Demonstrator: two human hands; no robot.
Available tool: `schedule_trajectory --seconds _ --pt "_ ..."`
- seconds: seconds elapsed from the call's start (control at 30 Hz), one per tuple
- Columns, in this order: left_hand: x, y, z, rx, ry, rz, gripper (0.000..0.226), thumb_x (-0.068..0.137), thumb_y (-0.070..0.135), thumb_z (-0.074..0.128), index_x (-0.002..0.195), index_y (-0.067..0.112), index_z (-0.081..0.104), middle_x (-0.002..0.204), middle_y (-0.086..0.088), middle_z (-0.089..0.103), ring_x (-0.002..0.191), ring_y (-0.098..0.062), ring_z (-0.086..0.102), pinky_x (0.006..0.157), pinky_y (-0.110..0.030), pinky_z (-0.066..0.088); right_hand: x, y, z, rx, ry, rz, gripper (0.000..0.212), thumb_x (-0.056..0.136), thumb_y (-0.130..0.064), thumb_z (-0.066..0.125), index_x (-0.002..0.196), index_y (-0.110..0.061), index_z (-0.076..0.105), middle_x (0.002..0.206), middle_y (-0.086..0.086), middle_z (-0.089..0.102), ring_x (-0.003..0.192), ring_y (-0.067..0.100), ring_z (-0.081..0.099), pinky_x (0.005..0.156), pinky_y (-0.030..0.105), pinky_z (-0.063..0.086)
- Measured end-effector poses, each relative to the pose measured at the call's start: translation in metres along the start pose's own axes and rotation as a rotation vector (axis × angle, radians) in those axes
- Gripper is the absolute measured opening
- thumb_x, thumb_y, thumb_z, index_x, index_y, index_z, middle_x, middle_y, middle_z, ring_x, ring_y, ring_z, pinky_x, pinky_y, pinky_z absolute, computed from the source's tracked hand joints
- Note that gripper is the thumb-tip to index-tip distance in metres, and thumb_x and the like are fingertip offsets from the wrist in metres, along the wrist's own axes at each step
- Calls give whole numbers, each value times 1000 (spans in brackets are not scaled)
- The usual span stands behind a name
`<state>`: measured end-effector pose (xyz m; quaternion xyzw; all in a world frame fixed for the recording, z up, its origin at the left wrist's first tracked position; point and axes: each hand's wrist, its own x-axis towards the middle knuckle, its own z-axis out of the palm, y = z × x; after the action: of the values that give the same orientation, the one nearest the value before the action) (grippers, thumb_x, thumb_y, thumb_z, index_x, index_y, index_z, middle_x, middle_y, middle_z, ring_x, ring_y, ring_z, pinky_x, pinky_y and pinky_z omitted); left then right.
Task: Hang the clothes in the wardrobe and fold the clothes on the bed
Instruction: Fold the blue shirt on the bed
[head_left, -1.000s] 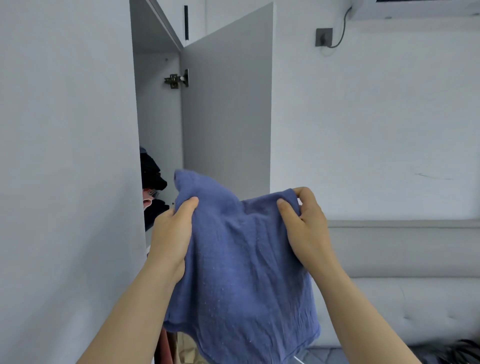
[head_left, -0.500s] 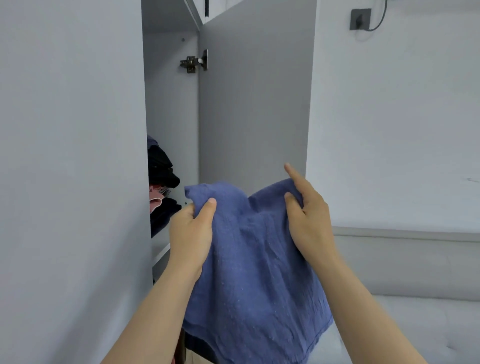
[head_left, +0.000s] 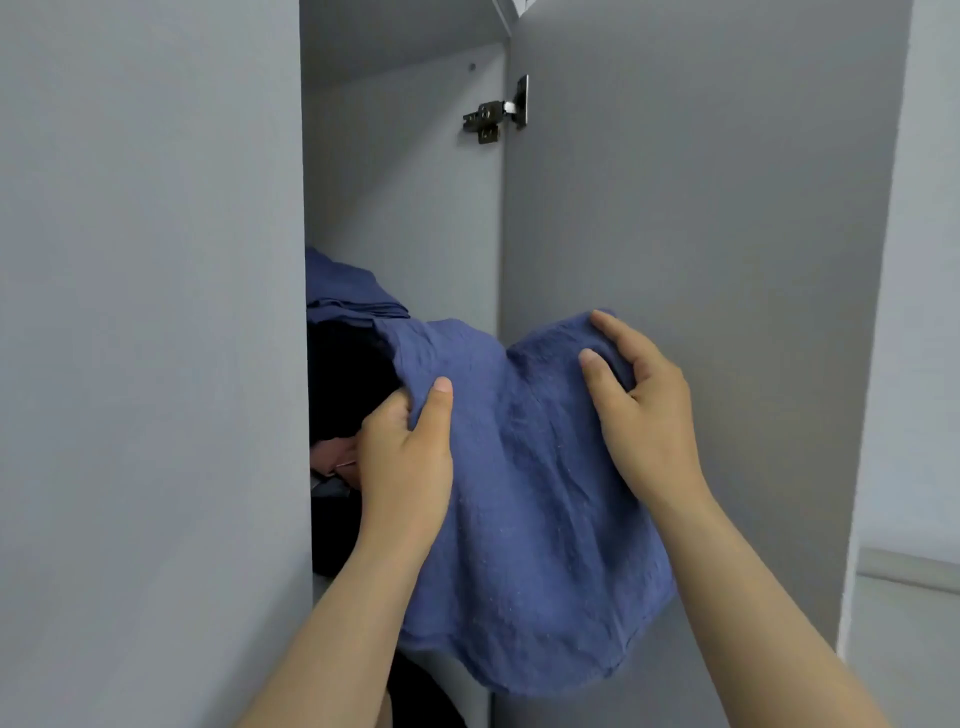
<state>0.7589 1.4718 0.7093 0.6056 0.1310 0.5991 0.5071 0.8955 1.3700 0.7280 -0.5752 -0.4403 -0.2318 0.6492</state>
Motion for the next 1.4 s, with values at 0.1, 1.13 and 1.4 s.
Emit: schedule_trajectory --seconds 0.1,1.13,1.4 --pt "12 -5 -1 10 34 24 27 96 24 55 79 5 64 75 -4 63 71 -12 54 69 -33 46 10 9 9 6 -29 -16 54 85 -23 72 136 -28 54 129 -26 54 118 -15 48 96 0 34" --pt "311 29 -29 754 789 414 30 99 20 43 113 1 62 121 -17 62 113 -35 54 81 -30 36 320 27 276 240 -353 -353 78 80 -17 76 147 -7 38 151 4 41 137 13 39 99 7 23" --pt "339 -35 -76 992 706 -153 39 91 11 50 128 -2 50 134 -23 51 121 -39 51 93 -39 45 300 63 387 -148 -753 -412 69 83 -25 75 141 -1 45 143 16 49 131 29 46 104 30 33"
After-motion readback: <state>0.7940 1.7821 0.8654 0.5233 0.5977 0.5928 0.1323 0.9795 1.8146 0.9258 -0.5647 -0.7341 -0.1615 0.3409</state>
